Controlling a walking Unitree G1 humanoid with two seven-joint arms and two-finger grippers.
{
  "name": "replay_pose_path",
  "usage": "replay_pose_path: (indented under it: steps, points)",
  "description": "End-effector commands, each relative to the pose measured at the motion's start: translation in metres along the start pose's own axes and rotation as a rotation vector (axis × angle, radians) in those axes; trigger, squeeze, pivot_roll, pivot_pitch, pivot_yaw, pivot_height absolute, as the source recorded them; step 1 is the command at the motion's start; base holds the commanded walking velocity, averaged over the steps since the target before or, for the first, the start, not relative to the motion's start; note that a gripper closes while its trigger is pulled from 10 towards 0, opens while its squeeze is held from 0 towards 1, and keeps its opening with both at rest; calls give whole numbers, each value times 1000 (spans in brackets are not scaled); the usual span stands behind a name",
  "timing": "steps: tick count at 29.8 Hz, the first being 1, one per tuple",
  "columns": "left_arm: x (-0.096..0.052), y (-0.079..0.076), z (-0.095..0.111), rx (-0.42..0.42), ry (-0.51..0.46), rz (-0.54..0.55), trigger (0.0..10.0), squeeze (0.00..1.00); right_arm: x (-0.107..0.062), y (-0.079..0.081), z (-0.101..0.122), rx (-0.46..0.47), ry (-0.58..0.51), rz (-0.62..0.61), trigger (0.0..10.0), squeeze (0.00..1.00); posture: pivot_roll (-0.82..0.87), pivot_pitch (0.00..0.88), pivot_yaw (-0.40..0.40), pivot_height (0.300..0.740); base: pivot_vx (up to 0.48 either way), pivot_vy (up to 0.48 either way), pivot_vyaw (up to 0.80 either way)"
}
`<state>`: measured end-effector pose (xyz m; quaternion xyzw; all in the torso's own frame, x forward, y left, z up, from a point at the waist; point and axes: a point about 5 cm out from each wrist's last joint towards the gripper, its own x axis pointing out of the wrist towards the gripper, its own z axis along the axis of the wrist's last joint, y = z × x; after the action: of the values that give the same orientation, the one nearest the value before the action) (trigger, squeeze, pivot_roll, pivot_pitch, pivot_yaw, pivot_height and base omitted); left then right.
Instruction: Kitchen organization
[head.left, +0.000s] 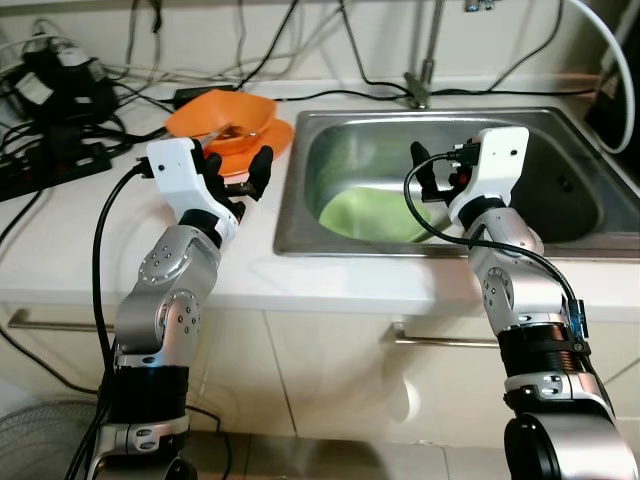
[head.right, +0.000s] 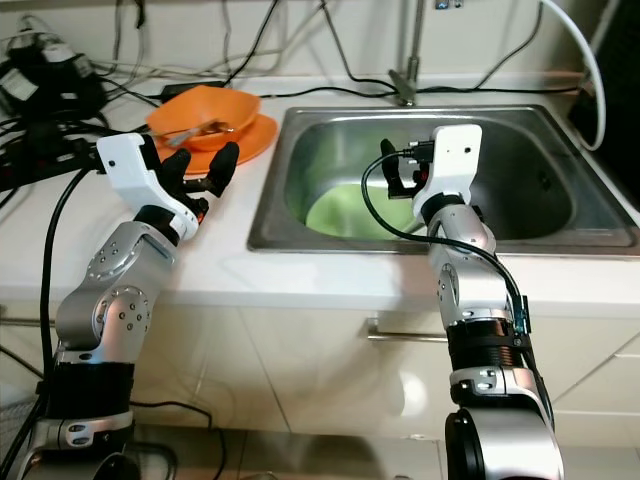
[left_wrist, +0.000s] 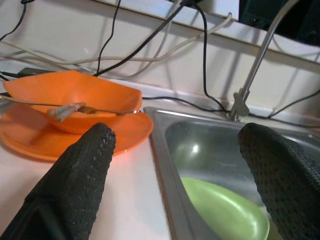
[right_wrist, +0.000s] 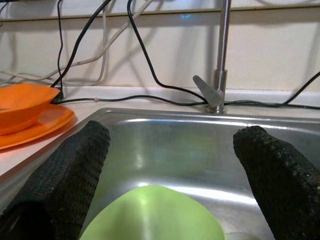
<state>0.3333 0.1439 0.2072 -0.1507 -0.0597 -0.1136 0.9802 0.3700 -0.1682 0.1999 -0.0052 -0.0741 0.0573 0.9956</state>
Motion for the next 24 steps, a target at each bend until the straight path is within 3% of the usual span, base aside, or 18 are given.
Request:
replay_pose_path:
  steps: [1,9,17,24]
  points:
    - [2,1,2,18,-6,0,10000,0,-1,0,3,7,-6,-2,10000,0,-106,0,108,740,0,0,0]
    - [2,1,0,11,2,11,10000,0,-1,1,2,14,-4,-1,10000,0,-103,0,106,740,0,0,0]
    - [3,4,2,20,-1,18,10000,0,0,3,3,19,-2,0,10000,0,-100,0,107,740,0,412,0]
    - [4,3,3,41,-14,13,10000,0,0,4,1,22,0,-3,10000,0,-98,0,109,740,0,0,0]
